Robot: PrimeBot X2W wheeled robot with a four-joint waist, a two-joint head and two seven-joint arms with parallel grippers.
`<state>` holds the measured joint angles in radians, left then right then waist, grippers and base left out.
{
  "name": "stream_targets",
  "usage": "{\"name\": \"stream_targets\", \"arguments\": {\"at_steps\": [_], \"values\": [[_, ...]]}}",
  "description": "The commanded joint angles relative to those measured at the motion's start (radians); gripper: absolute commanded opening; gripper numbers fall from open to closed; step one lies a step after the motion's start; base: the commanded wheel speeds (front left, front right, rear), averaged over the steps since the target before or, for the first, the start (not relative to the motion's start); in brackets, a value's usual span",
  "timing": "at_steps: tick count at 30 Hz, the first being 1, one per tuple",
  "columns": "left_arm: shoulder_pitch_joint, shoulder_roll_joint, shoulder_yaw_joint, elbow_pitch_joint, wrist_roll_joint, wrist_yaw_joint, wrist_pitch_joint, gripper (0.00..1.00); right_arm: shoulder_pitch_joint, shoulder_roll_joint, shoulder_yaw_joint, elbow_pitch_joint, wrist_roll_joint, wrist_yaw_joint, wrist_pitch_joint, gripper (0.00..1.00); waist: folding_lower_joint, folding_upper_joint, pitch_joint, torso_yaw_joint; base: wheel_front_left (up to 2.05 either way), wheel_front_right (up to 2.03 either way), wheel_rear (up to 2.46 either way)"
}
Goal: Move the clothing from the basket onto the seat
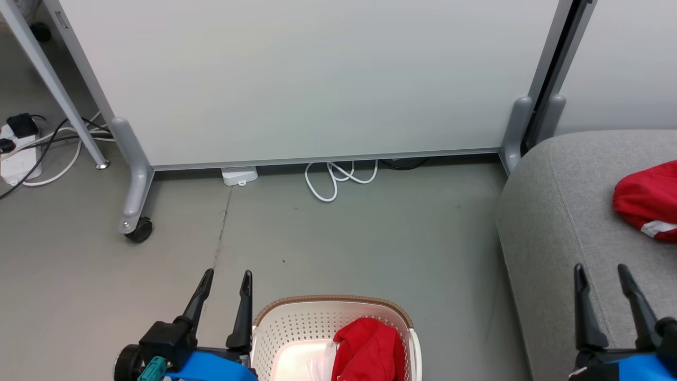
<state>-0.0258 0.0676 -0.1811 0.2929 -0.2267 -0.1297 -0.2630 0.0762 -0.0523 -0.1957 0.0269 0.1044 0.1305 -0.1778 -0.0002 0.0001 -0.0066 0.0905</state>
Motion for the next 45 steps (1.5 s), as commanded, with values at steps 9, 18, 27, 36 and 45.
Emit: {"name": "stream_targets", "arguments": {"at_steps": [9, 18, 27, 36, 45], "values": [[0.006, 0.012, 0.031, 0.015, 0.006, -0.001, -0.003, 1.00, 0.052, 0.002, 0.079, 0.035, 0.028, 0.001, -0.027, 1.00, 0.0002, -0.0001, -0.012, 0.017, 0.00, 0.00, 0.00], [-0.002, 0.016, 0.024, 0.019, 0.001, -0.001, -0.003, 1.00, 0.034, 0.002, 0.117, 0.068, 0.035, 0.001, -0.037, 1.00, 0.0002, -0.0001, -0.013, 0.015, 0.00, 0.00, 0.00], [0.002, 0.014, 0.020, 0.019, 0.002, -0.001, -0.003, 1.00, 0.022, 0.002, 0.113, 0.083, 0.042, 0.001, -0.043, 1.00, 0.0002, -0.0001, -0.007, 0.010, 0.00, 0.00, 0.00], [-0.003, 0.013, 0.011, 0.023, 0.000, -0.001, -0.003, 1.00, 0.012, 0.003, 0.117, 0.083, 0.046, 0.001, -0.047, 1.00, 0.0002, -0.0001, 0.011, 0.001, 0.00, 0.00, 0.00], [-0.023, 0.015, 0.003, 0.026, -0.003, -0.001, -0.003, 1.00, -0.010, 0.003, 0.133, 0.071, 0.045, 0.001, -0.048, 1.00, 0.0002, -0.0001, 0.063, -0.036, 0.00, 0.00, 0.00]]}}
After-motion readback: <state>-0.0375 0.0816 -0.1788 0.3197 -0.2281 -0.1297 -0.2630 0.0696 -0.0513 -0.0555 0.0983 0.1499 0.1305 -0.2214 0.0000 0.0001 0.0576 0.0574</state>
